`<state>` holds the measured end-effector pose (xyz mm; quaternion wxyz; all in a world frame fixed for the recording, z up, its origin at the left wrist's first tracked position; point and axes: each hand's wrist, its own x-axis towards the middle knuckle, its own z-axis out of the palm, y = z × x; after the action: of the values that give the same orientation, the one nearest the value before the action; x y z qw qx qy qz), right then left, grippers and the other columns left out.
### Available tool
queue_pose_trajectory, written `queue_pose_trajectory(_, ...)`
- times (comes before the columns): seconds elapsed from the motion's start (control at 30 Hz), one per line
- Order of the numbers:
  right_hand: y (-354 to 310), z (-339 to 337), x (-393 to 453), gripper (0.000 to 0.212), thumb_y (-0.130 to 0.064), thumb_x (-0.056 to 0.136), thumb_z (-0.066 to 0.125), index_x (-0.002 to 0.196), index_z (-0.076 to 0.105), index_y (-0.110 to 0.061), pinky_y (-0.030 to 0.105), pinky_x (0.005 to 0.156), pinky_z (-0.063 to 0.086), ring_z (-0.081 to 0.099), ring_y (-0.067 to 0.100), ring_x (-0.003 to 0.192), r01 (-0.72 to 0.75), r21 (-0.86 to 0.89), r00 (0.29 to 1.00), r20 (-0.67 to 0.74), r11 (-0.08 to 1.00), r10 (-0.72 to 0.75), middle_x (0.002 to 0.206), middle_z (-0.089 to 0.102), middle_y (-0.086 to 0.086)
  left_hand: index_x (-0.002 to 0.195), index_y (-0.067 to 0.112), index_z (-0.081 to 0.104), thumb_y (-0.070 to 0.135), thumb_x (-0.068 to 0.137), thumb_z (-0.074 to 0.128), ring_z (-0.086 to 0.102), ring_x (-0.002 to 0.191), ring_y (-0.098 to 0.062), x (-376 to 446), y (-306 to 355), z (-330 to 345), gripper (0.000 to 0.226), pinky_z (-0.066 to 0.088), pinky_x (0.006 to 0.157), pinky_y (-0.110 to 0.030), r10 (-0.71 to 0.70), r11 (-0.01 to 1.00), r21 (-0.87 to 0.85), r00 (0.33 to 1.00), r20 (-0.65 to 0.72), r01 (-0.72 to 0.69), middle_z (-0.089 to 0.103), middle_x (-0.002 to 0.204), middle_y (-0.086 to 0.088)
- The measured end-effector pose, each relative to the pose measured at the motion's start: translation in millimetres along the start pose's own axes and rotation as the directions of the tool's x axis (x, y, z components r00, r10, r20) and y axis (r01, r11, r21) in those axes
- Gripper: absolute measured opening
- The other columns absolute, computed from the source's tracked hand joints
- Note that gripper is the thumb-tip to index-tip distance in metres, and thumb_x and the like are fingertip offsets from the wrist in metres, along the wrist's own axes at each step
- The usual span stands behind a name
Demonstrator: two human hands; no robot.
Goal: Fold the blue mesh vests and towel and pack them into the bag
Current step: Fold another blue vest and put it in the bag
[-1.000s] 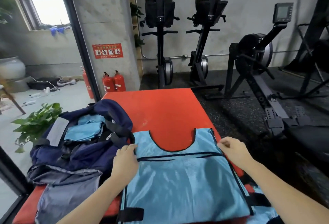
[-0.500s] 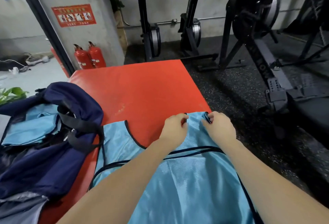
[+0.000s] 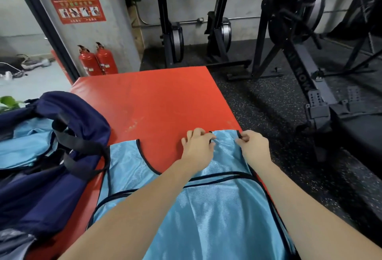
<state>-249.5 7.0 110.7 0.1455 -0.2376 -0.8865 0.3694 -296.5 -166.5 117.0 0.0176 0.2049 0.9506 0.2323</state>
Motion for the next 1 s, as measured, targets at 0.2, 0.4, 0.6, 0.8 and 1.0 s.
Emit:
queue_pose_trajectory(0.2, -29, 5, -20, 0.031, -0.032, 0.094, 0.063, 0.119, 0.063, -0.015, 0.047, 0.089, 0.046, 0.055, 0.037, 0.103, 0.168, -0.27, 0.974, -0.104, 0.948, -0.202, 0.113, 0.061, 0.013, 0.136, 0.036, 0.054, 0.026, 0.101, 0.046, 0.031, 0.132, -0.02, -53, -26, -39, 0.037, 0.023, 0.108, -0.043, 0.052, 0.999, -0.007, 0.998, -0.022, -0.052, 0.033, 0.149, 0.003)
queue_pose_trajectory(0.4, -85, 35, -70, 0.026, -0.034, 0.092, 0.066, 0.113, 0.065, -0.018, 0.041, 0.088, 0.05, 0.06, 0.025, 0.102, 0.397, -0.08, 0.914, 0.129, 0.914, -0.385, 0.105, 0.066, 0.003, 0.13, 0.024, 0.059, 0.018, 0.095, 0.055, 0.051, 0.121, -0.022, -111, -115, -87, 0.036, 0.037, 0.108, -0.042, -0.14, 0.989, -0.062, 0.98, -0.144, 0.132, 0.049, 0.136, 0.0)
queue_pose_trajectory(0.6, -123, 69, -123, 0.036, -0.049, 0.094, 0.058, 0.12, 0.061, -0.025, 0.037, 0.096, 0.046, 0.054, 0.016, 0.108, 0.596, -0.039, 0.734, 0.431, 0.802, -0.524, 0.111, 0.06, -0.007, 0.125, 0.017, 0.062, 0.013, 0.091, 0.058, 0.05, 0.122, -0.022, -147, -172, -108, 0.035, 0.04, 0.105, -0.043, -0.167, 0.985, 0.025, 0.978, -0.127, 0.172, 0.052, 0.127, 0.0)
queue_pose_trajectory(0.8, -136, 60, -142, 0.037, -0.054, 0.09, 0.063, 0.114, 0.067, -0.025, 0.026, 0.092, 0.041, 0.052, 0.011, 0.106, 0.679, -0.042, 0.625, 0.557, 0.733, -0.547, 0.113, 0.058, -0.008, 0.119, 0.014, 0.067, -0.005, 0.087, 0.054, 0.049, 0.121, -0.025, -163, -183, -119, 0.04, 0.04, 0.103, -0.035, -0.008, 0.993, 0.12, 0.998, -0.057, 0.015, 0.055, 0.129, -0.003)
queue_pose_trajectory(1.0, -105, 22, -131, 0.034, -0.05, 0.082, 0.075, 0.11, 0.068, -0.031, 0.028, 0.095, 0.044, 0.053, 0.006, 0.105, 0.618, -0.116, 0.666, 0.602, 0.777, -0.44, 0.109, 0.058, -0.015, 0.126, 0.023, 0.065, 0.039, 0.094, 0.064, 0.06, 0.104, -0.01, -186, -167, -130, 0.036, 0.046, 0.095, -0.031, 0.046, 0.998, -0.039, 0.998, 0.033, -0.045, 0.069, 0.114, 0.006)
